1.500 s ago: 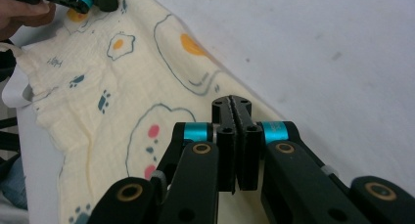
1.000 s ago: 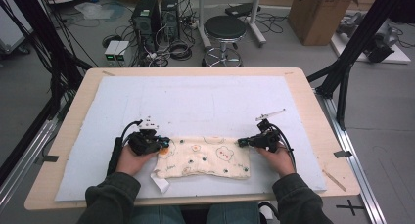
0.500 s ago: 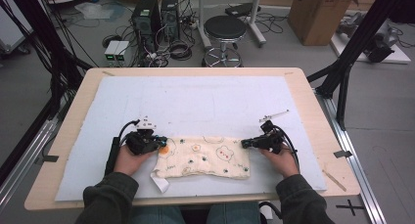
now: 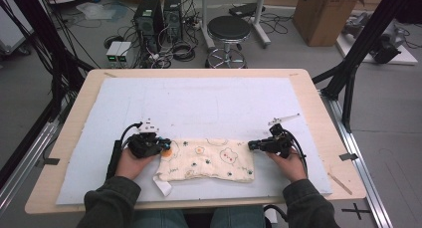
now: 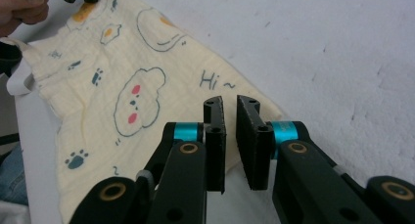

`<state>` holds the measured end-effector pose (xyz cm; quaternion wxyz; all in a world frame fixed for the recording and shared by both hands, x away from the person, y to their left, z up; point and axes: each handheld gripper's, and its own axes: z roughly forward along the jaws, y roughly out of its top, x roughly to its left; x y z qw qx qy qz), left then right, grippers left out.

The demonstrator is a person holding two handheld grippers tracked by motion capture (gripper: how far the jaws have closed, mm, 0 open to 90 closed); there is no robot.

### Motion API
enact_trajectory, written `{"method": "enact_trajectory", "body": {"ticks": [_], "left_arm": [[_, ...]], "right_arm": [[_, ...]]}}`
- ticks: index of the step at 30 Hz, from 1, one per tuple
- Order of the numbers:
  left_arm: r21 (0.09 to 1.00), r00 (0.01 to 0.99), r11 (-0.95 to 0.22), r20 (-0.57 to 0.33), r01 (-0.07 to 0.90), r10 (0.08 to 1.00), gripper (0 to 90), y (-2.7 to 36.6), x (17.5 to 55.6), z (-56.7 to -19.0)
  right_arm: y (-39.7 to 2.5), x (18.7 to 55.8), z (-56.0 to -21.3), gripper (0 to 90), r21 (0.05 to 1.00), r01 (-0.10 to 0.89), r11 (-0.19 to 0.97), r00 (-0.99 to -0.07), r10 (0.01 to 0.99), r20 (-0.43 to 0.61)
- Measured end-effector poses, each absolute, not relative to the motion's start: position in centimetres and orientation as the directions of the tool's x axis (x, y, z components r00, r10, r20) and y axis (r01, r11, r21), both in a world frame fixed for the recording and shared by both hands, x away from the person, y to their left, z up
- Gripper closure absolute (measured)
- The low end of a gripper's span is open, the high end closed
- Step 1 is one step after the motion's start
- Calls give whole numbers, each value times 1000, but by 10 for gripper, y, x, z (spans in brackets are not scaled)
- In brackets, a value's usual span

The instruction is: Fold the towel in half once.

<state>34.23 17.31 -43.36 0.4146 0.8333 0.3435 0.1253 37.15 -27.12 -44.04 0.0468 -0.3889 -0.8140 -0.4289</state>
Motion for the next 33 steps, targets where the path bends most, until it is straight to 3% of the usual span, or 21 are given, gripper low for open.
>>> {"method": "enact_trajectory", "body": {"ticks": [6,19,33], "left_arm": [[797,739,-402,-79,450,669,766,176,340,-430],[819,739,-373,-89,436,668,611,190,336,-424],[832,738,-359,-87,424,670,516,192,332,-419]], "right_arm": [[-271,367,-432,757,699,636,327,-714,593,372],[-264,366,-423,527,748,562,353,-745,609,272],[-260,366,-423,414,748,549,374,-750,616,243]]}}
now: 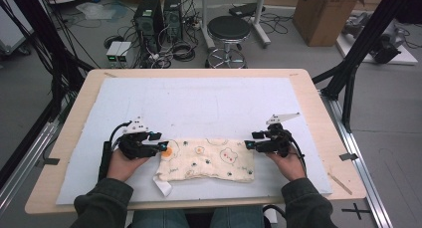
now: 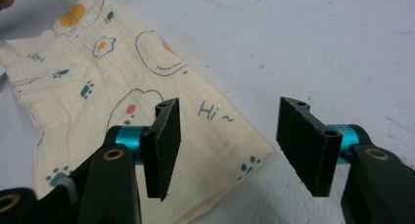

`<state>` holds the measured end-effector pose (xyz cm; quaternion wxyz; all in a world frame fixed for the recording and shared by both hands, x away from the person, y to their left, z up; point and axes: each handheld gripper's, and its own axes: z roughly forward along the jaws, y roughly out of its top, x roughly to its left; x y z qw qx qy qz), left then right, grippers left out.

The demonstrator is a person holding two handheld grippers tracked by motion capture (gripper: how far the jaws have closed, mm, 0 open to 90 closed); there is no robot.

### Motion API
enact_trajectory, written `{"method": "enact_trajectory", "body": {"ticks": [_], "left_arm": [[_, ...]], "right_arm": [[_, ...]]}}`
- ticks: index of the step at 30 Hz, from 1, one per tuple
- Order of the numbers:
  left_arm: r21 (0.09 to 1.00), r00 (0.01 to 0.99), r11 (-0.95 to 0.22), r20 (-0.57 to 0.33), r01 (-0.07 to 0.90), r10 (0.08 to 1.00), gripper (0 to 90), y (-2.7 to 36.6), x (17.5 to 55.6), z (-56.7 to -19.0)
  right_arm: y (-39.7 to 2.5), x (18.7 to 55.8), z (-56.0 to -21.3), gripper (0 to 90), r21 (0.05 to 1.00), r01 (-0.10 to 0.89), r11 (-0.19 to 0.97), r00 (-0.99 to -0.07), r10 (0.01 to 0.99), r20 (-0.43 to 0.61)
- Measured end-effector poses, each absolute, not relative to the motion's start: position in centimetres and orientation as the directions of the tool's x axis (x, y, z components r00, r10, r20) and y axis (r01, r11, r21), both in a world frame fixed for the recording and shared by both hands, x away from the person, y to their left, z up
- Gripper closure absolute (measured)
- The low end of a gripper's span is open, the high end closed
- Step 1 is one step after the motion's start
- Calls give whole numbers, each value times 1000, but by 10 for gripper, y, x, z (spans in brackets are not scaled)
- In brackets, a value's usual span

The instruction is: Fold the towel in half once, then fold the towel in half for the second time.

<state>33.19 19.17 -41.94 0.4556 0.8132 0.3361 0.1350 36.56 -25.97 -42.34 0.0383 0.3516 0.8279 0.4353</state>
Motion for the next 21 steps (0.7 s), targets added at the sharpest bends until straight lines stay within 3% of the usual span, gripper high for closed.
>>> {"method": "enact_trajectory", "body": {"ticks": [21], "left_arm": [[822,721,-357,-91,444,687,461,192,337,-424]], "right_arm": [[-259,370,-422,469,749,550,369,-728,652,213]]}}
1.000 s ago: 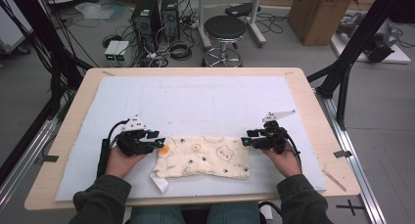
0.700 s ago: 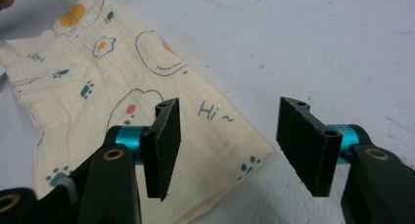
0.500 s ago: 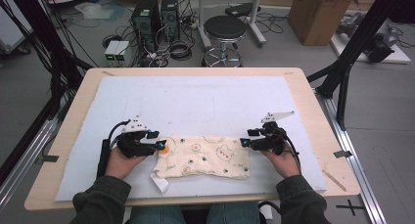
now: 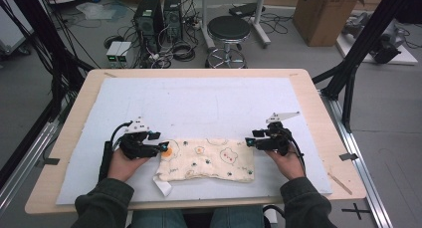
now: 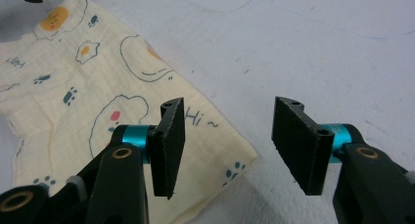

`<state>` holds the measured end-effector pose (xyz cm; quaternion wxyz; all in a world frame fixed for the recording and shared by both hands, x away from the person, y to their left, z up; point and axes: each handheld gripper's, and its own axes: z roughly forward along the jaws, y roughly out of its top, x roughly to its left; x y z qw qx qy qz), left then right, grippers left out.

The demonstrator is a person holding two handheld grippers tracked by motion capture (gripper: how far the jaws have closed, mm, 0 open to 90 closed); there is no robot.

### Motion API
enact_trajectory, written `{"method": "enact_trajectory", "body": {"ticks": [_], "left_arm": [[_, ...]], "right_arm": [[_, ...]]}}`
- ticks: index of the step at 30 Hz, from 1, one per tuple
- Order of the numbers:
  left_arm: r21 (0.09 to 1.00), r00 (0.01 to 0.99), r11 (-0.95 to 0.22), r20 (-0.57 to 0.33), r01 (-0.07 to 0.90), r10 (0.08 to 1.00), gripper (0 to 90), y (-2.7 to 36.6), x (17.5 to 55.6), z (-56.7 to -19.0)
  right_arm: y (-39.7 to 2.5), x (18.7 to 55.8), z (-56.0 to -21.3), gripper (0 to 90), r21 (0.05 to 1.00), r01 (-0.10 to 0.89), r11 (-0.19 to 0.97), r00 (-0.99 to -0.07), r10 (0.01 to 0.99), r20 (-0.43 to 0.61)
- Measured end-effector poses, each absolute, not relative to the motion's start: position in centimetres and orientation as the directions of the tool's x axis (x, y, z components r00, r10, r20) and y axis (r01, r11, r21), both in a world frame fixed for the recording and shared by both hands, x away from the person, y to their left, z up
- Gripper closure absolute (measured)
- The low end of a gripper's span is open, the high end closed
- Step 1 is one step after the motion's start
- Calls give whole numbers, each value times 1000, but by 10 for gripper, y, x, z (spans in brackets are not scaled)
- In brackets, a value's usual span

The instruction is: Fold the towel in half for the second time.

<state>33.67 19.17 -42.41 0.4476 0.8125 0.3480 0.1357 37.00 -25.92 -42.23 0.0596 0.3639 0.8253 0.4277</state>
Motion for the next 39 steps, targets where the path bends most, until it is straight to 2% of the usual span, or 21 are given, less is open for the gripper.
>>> {"method": "enact_trajectory", "body": {"ticks": [9,14,21,29,34,37,39], "left_arm": [[815,684,-313,-132,487,718,511,190,356,-430],[776,659,-317,-162,544,734,540,191,365,-440],[758,686,-350,-171,550,707,640,188,366,-443],[751,696,-367,-168,550,699,745,186,365,-443],[751,710,-377,-169,542,684,821,184,364,-443],[752,711,-380,-163,539,684,842,184,364,-443],[753,707,-382,-152,535,691,844,185,364,-442]], "right_arm": [[-258,382,-423,510,720,568,398,-727,653,213],[-259,390,-429,542,683,605,410,-712,662,233],[-262,389,-435,623,641,635,432,-708,658,258],[-255,387,-436,703,646,613,455,-734,630,253],[-254,386,-437,804,638,612,468,-744,615,262],[-254,388,-437,861,637,611,470,-748,606,270],[-255,388,-437,865,634,614,470,-748,604,275]]}}
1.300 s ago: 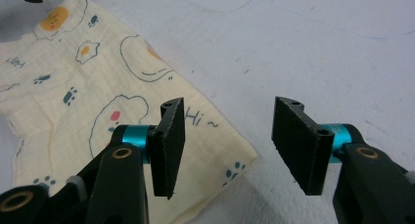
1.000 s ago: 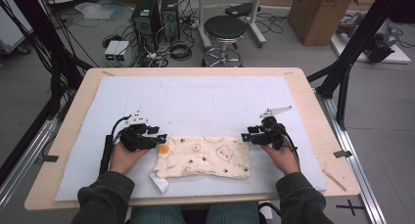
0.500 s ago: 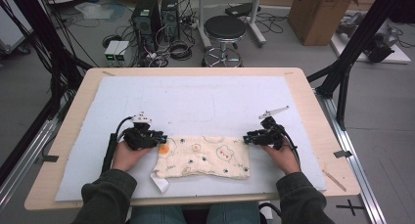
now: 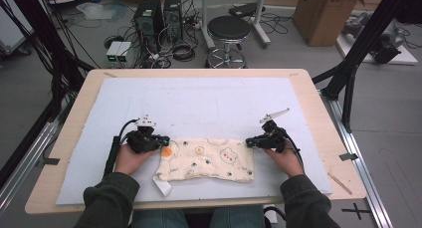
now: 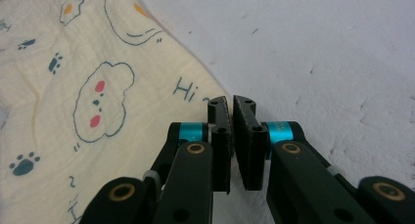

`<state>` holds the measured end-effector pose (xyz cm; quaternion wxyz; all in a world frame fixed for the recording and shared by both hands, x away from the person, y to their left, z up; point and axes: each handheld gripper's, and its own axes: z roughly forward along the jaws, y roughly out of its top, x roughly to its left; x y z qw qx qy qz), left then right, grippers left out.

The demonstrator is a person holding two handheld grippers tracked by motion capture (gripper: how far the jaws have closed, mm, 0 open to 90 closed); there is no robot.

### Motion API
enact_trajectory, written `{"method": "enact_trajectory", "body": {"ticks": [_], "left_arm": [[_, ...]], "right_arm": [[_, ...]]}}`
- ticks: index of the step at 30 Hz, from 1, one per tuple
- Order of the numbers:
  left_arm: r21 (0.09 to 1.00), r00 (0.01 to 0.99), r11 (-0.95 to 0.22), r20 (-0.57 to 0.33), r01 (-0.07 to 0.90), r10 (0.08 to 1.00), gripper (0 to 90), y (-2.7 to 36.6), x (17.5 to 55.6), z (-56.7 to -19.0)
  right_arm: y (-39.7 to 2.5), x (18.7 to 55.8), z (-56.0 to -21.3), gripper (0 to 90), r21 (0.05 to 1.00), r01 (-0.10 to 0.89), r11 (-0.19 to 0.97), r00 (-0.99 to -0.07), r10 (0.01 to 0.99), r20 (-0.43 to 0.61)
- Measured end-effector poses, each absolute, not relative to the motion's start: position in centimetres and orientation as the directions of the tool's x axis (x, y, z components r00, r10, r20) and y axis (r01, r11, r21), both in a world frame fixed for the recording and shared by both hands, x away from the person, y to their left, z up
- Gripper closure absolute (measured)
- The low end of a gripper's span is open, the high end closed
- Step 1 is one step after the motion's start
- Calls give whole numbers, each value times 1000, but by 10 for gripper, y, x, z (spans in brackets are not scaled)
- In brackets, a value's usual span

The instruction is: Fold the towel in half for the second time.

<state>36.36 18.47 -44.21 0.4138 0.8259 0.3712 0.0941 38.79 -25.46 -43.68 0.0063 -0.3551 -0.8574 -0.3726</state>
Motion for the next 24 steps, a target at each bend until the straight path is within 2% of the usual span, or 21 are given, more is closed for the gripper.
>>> {"method": "enact_trajectory", "body": {"ticks": [12,24], "left_arm": [[789,679,-334,-139,516,721,850,190,376,-424],[804,696,-337,-128,490,706,849,191,373,-419]], "right_arm": [[-257,400,-421,868,660,619,426,-728,627,278],[-267,401,-417,867,695,627,353,-720,604,342]]}}
